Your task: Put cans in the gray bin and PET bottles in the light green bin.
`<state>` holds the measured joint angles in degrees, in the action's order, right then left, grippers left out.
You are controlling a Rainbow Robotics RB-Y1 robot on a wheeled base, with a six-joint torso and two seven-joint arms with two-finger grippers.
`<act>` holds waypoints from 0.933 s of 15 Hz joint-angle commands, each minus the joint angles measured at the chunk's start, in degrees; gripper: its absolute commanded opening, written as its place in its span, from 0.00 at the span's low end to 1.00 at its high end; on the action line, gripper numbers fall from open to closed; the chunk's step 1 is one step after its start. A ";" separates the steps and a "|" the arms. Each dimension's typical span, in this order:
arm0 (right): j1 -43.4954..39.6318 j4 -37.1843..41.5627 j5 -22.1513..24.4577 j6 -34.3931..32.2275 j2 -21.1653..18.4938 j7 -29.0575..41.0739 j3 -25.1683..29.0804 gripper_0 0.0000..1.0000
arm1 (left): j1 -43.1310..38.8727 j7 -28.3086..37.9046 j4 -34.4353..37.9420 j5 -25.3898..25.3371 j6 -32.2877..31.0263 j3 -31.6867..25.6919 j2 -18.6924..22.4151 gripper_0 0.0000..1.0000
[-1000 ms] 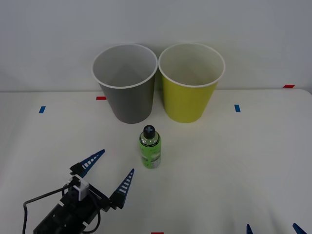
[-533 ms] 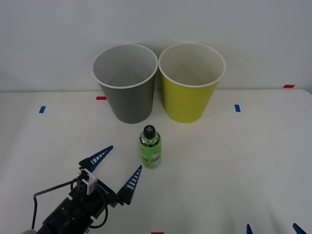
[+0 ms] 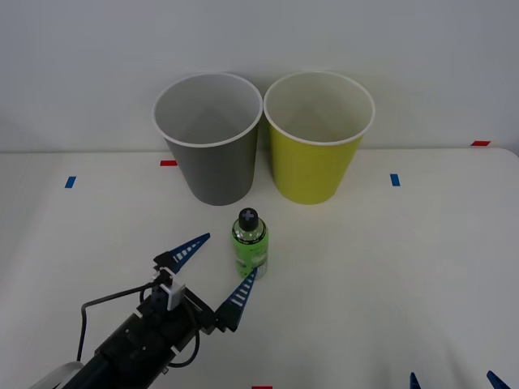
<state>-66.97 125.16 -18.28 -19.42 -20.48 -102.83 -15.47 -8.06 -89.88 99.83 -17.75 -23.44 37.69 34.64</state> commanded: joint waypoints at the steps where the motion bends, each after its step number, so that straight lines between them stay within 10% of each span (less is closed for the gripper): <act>1: 0.00 0.00 0.00 0.00 0.00 0.00 0.00 1.00 | 1.29 -0.64 0.01 0.61 2.70 0.01 -2.39 1.00; 14: 0.00 0.00 0.00 0.00 0.00 0.00 0.00 1.00 | 5.86 -1.79 0.01 1.05 11.13 0.01 -8.10 1.00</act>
<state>-66.97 125.16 -18.28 -19.42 -20.48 -102.83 -15.47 -2.56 -91.62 99.84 -16.72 -12.89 37.71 26.83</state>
